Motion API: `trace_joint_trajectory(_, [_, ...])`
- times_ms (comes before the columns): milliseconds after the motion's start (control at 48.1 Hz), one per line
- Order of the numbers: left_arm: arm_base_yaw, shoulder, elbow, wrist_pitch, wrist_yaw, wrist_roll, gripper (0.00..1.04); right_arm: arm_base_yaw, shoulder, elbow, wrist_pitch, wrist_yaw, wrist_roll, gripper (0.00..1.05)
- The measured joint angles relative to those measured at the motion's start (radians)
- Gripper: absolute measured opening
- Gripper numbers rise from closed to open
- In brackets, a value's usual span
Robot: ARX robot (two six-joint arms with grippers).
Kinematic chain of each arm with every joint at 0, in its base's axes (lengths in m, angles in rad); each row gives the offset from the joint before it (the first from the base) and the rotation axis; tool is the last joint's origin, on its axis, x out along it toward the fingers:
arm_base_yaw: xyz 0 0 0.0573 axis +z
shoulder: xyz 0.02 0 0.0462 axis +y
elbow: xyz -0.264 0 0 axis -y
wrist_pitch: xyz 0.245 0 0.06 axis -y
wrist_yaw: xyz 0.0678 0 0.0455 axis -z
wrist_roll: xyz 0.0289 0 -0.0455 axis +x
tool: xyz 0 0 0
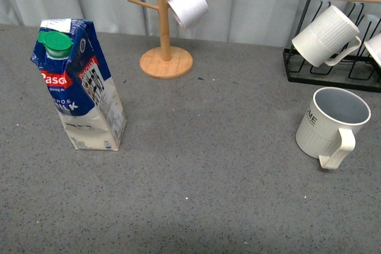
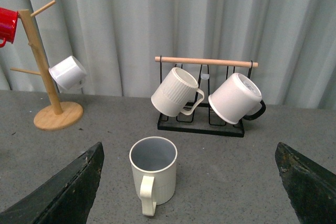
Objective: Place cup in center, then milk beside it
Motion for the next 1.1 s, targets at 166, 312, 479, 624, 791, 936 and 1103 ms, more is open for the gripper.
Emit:
trace_joint_trajectory(166, [0.0, 0.0, 0.0, 0.0, 0.0, 0.0, 0.98, 0.0, 0.0, 0.0, 0.0, 0.0, 0.0, 0.95])
trace_joint_trajectory(312, [0.0, 0.0, 0.0, 0.0, 0.0, 0.0, 0.98, 0.0, 0.0, 0.0, 0.0, 0.0, 0.0, 0.95])
trace_joint_trajectory(479, [0.0, 0.0, 0.0, 0.0, 0.0, 0.0, 0.98, 0.0, 0.0, 0.0, 0.0, 0.0, 0.0, 0.95])
trace_joint_trajectory(624, [0.0, 0.0, 0.0, 0.0, 0.0, 0.0, 0.98, 0.0, 0.0, 0.0, 0.0, 0.0, 0.0, 0.95])
trace_joint_trajectory(791, [0.0, 0.0, 0.0, 0.0, 0.0, 0.0, 0.98, 0.0, 0.0, 0.0, 0.0, 0.0, 0.0, 0.95])
trace_joint_trajectory(936, [0.0, 0.0, 0.0, 0.0, 0.0, 0.0, 0.98, 0.0, 0.0, 0.0, 0.0, 0.0, 0.0, 0.95])
trace_joint_trajectory(1103, [0.0, 0.0, 0.0, 0.0, 0.0, 0.0, 0.98, 0.0, 0.0, 0.0, 0.0, 0.0, 0.0, 0.95])
